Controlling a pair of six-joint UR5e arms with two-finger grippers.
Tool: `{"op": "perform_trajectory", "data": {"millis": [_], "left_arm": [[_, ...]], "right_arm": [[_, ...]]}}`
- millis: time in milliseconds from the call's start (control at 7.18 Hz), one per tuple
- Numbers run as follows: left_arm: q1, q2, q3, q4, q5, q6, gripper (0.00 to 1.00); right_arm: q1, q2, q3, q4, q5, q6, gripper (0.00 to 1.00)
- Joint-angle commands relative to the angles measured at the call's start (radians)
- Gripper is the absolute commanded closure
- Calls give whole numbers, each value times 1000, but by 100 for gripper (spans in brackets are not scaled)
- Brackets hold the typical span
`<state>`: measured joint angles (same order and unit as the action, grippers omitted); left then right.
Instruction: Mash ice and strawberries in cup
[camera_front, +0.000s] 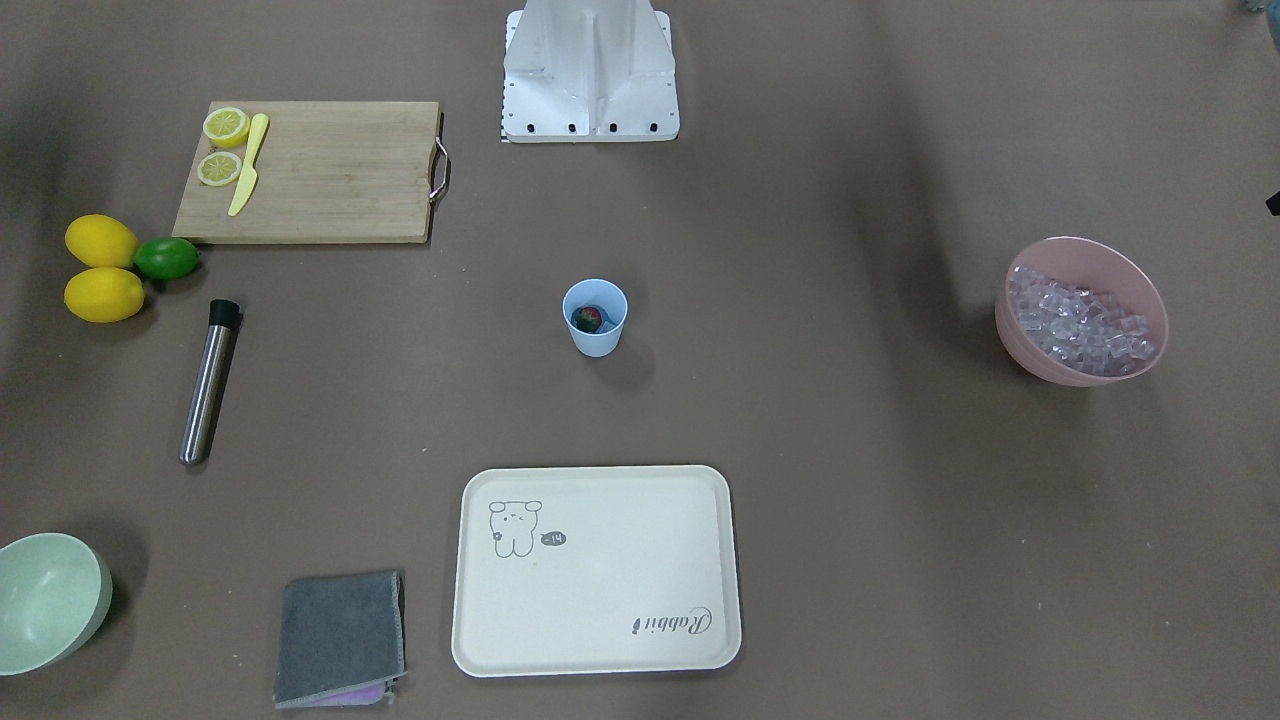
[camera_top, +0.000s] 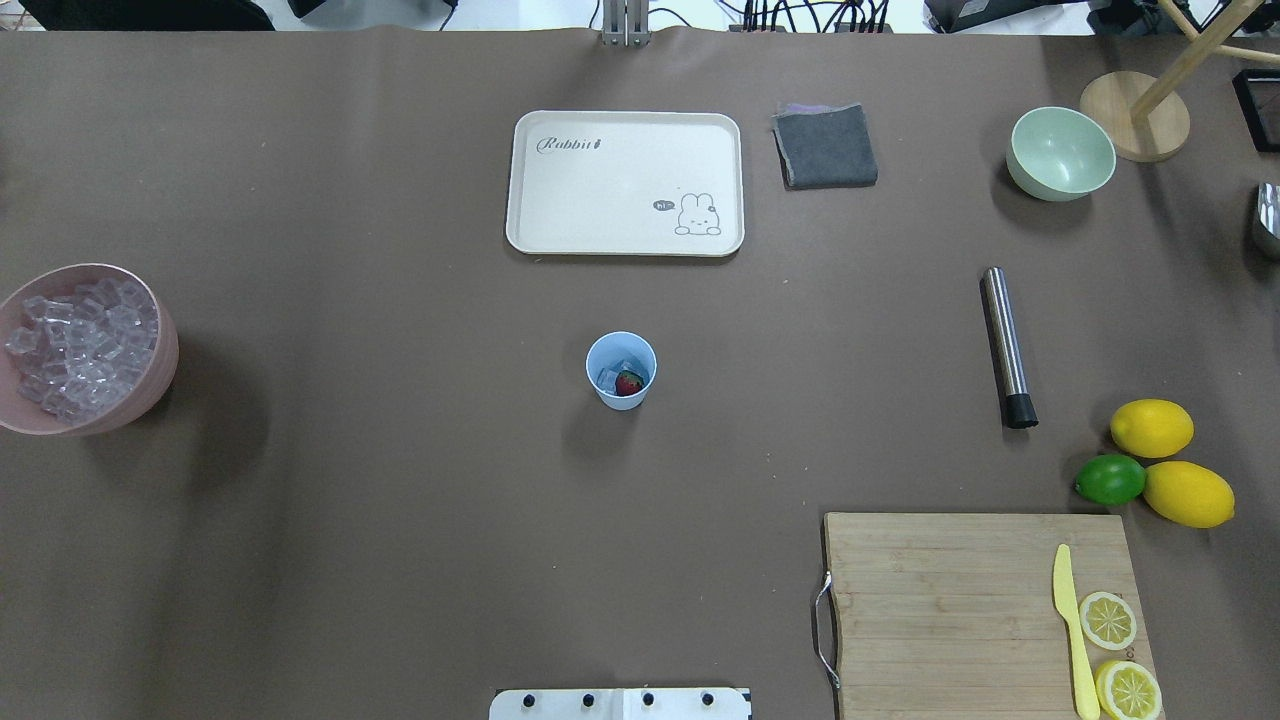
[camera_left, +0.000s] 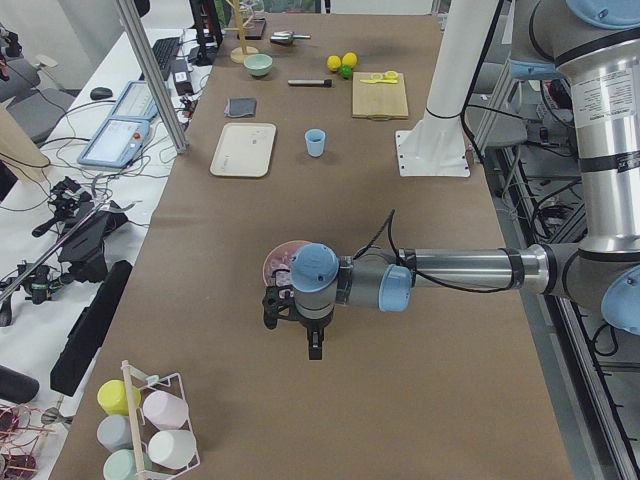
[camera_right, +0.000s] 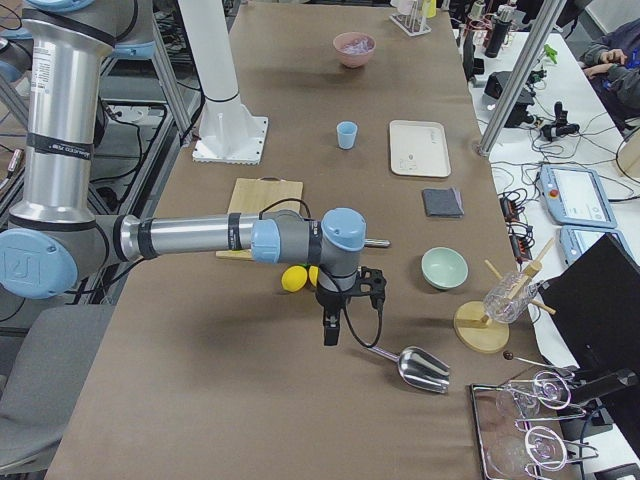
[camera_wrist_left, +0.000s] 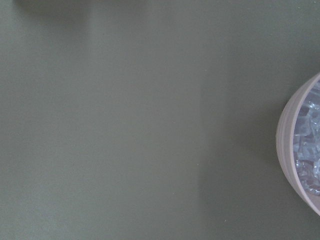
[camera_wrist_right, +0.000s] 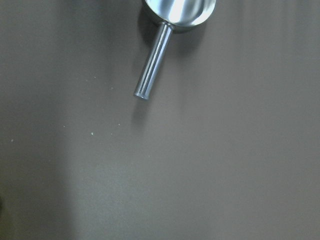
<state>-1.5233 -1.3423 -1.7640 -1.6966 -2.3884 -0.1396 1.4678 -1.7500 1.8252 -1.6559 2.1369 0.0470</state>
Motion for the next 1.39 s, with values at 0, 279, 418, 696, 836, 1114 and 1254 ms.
{"op": "perform_trajectory", "data": {"millis": [0, 279, 418, 696, 836, 1114, 1254], "left_arm": [[0, 0, 1, -1, 0, 0, 0], [0, 2, 0, -3, 0, 0, 0], [0, 2, 0, -3, -2, 0, 0], [0, 2, 0, -2, 2, 0, 0], [-9, 3, 0, -2, 2, 0, 0], [-44, 27, 8, 6, -2, -2, 0], [-79, 41, -8, 5, -8, -2, 0]], "right_arm": [[2, -9, -41, 7, 36, -1, 0], [20, 1, -31, 8, 72, -3, 0], [20, 4, -24, 10, 80, -7, 0], [20, -2, 25, 8, 75, -3, 0], [26, -6, 29, 10, 77, -3, 0], [26, -3, 32, 10, 80, -3, 0], [26, -3, 49, 10, 80, -1, 0]]}}
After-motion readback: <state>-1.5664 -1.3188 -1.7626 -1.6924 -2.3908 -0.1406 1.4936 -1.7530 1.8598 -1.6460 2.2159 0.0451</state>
